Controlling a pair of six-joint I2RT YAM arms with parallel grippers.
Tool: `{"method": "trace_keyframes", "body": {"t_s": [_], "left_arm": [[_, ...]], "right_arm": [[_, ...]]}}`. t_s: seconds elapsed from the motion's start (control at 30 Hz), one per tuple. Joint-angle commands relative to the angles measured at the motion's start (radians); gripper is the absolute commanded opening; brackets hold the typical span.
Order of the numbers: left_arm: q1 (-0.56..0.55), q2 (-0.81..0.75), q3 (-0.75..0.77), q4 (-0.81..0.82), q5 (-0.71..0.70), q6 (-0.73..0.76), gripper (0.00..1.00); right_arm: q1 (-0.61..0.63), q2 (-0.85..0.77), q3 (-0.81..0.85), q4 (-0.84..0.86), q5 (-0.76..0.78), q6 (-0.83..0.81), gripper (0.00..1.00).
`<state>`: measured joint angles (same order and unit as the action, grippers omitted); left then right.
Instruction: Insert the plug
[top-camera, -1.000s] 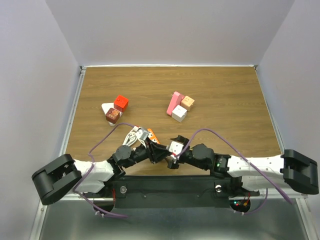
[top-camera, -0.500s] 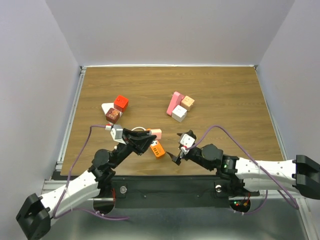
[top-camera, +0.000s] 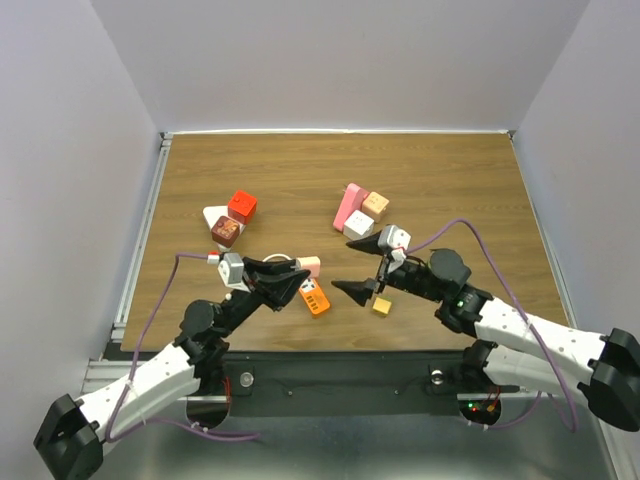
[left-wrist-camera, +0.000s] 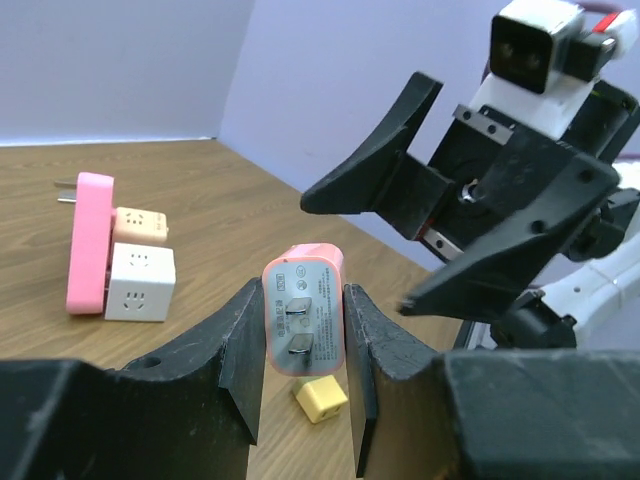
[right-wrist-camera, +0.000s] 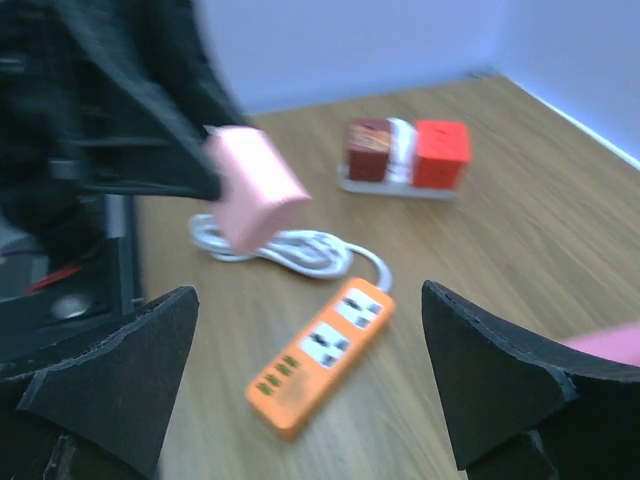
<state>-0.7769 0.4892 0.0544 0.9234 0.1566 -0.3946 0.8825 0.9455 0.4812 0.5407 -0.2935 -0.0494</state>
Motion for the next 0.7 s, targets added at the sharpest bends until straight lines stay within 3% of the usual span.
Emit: {"method": "trace_keyframes", "body": {"t_s": [0.0,0.23,0.67], "left_arm": [[0.007,0.038,-0.057,0.161,0.078,0.049,0.0],[0.007,0.065,-0.059,0.229,0.179,0.062,0.0],[0.005,0.043,-0.057,0.244,0.247,0.06,0.0]], "right_arm": [[-0.01,0.005,0.056,0.103,-0.36,0.075,0.95],[-0.011,0.059,0.076,0.14,-0.458,0.1,0.89],[-0.02,0.114,0.074,0.211,-0.374,0.118,0.9]]}}
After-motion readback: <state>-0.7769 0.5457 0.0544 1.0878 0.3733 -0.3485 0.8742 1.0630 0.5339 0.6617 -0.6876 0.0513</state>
